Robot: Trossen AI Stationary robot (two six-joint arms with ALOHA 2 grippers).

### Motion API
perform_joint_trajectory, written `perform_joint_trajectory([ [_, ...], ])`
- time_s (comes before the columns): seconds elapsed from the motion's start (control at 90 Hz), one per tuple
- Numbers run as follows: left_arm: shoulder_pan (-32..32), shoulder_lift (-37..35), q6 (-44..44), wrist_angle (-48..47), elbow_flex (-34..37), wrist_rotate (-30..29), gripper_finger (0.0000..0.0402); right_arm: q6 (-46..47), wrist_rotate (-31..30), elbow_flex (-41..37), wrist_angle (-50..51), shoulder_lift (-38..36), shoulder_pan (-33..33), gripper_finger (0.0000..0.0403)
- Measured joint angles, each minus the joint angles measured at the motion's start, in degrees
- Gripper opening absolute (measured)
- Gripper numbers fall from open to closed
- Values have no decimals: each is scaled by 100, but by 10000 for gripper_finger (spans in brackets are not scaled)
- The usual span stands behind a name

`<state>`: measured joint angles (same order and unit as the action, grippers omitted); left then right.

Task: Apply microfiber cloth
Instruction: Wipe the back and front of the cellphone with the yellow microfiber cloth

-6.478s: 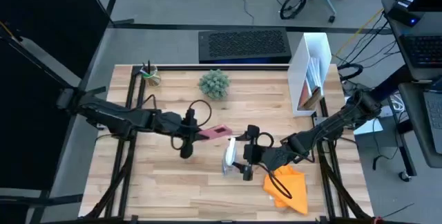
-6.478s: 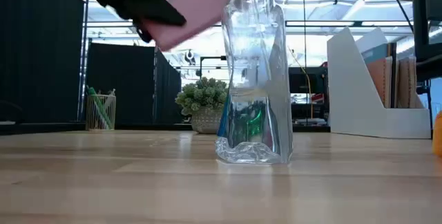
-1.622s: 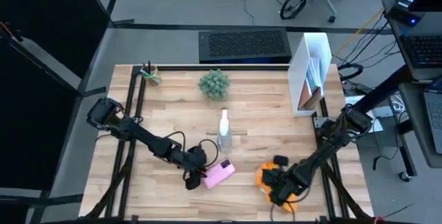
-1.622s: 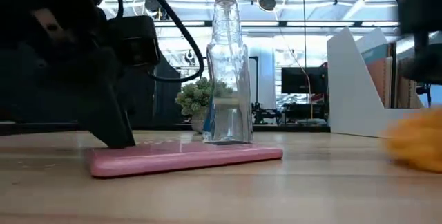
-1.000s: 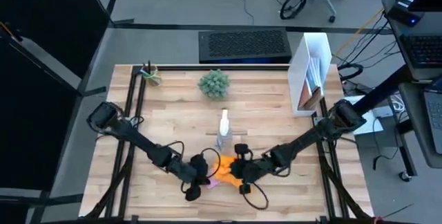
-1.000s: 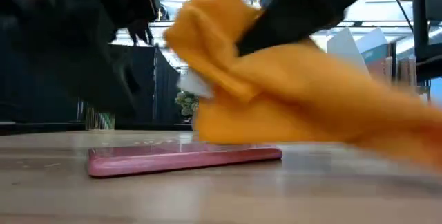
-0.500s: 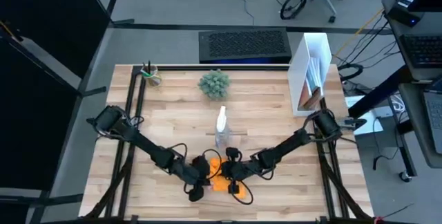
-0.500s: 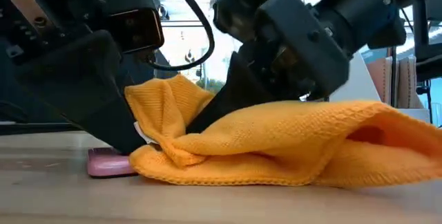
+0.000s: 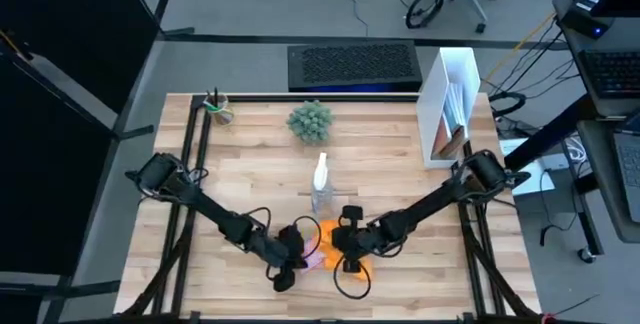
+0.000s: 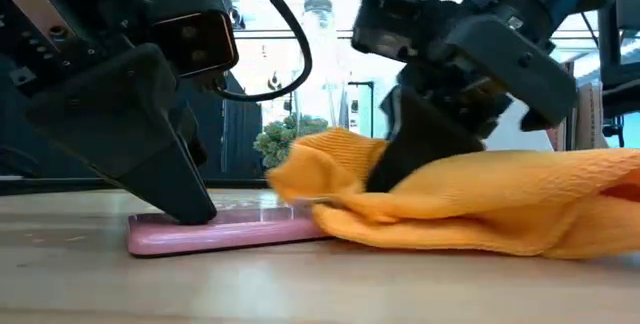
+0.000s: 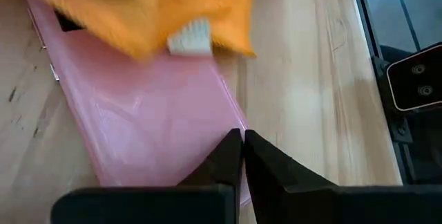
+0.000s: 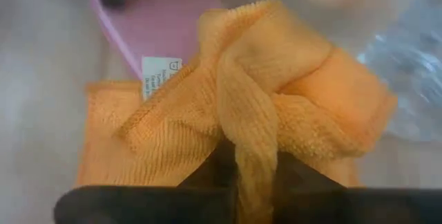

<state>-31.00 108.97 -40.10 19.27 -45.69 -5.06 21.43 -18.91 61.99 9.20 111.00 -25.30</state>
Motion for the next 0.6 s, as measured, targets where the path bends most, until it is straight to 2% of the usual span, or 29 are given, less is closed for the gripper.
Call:
perform_joint_trajectory([
  [0.078, 0, 0, 2, 3, 0, 2, 6, -151, -12, -50, -103, -183, 7, 11],
  [0.222, -2, 0, 6, 25, 7, 4, 6, -485, -12, -10, -1479, -330, 19, 12],
  [0.467, 13, 4, 33, 42, 11, 7, 6, -421, 413, -8, -3284, 496, 214, 12],
  [0.6, 20, 4, 7, 44, 11, 28, 6, -59, 456, -4, -3596, 994, 347, 13],
])
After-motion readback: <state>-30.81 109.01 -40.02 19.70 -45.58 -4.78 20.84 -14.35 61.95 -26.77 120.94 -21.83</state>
